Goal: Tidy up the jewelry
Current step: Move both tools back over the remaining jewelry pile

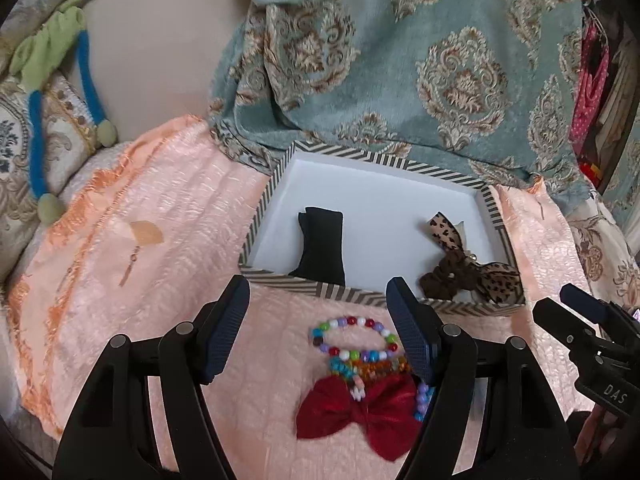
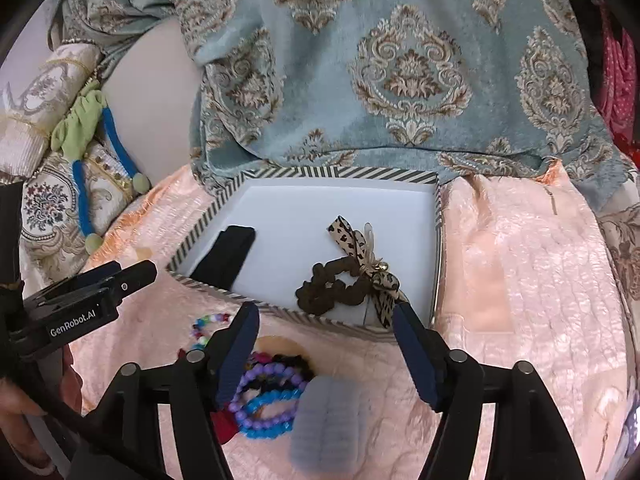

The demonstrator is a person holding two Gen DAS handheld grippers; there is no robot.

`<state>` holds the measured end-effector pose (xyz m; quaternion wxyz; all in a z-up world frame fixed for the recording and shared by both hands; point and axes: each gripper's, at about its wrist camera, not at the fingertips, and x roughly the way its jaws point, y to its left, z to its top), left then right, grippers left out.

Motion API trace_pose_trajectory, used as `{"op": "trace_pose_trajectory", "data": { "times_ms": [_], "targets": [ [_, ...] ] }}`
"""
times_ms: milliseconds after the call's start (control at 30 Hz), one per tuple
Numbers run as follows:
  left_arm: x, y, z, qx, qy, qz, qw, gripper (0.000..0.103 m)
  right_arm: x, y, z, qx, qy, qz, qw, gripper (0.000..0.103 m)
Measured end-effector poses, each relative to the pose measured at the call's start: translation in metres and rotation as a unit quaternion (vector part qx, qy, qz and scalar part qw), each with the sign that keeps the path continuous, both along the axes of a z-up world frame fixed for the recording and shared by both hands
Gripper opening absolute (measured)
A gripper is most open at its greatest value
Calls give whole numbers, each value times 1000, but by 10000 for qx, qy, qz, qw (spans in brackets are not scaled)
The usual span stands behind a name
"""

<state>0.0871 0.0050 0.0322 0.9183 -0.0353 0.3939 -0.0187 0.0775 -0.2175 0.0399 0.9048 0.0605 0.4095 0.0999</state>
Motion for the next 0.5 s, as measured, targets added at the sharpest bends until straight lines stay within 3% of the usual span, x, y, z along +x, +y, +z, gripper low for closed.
{"op": "trace_pose_trajectory", "data": {
  "times_ms": [500],
  "targets": [
    [-64, -11, 26, 115, -454, 28, 9989, 71, -60, 10, 33, 1, -392, 113, 9992, 73]
  ]
}}
